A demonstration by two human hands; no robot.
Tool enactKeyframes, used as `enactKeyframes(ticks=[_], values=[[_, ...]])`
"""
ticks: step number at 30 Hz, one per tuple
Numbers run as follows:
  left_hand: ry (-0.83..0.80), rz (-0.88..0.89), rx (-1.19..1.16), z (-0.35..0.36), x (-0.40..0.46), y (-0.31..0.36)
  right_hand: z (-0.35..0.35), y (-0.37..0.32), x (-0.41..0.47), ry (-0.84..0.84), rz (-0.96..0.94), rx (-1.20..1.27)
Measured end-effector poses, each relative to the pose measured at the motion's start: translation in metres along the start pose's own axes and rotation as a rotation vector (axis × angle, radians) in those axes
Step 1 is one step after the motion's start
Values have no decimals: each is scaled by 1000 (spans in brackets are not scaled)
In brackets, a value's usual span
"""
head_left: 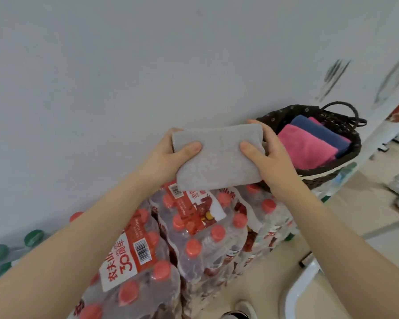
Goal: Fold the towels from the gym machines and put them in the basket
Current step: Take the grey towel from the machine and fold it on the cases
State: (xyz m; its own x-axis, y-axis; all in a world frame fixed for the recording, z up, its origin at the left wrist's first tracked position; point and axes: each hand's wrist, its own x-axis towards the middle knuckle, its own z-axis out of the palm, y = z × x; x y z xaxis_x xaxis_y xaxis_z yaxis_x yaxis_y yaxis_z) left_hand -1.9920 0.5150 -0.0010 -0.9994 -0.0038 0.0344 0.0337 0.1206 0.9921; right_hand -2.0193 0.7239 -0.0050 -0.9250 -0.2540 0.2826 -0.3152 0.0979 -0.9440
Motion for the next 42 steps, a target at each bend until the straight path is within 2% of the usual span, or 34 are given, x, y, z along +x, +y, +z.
enactKeyframes(ticks=[5,11,13,15,19,23,25,28,30,33,34,38,42], values=[[-243,39,146,57,39,43,-78,-12,23,109,-27,-20],[-183,72,258,131,122,75,-167,-4,56,182,233,-24],[-257,-8,382,152,148,72,-188,1,63,120,318,-103],[-379,-135,417,166,167,65,-202,11,66,-19,365,-193],[-538,-249,582,177,197,44,-204,31,73,-340,301,-694],[-524,-172,808,194,213,31,-196,45,80,-470,236,-1077],[-517,-100,987,208,214,29,-193,50,79,-483,272,-1190],[-597,-52,1283,221,219,26,-187,60,75,-470,282,-1304],[-654,62,1401,221,225,25,-185,65,72,-435,267,-1337],[-829,395,1514,225,234,25,-188,70,72,-341,276,-1281],[-897,449,1552,228,235,26,-189,72,73,-338,301,-1245],[-1035,357,1649,237,241,29,-187,77,81,-426,405,-1086],[-981,389,1719,233,245,29,-181,76,83,-435,399,-910]])
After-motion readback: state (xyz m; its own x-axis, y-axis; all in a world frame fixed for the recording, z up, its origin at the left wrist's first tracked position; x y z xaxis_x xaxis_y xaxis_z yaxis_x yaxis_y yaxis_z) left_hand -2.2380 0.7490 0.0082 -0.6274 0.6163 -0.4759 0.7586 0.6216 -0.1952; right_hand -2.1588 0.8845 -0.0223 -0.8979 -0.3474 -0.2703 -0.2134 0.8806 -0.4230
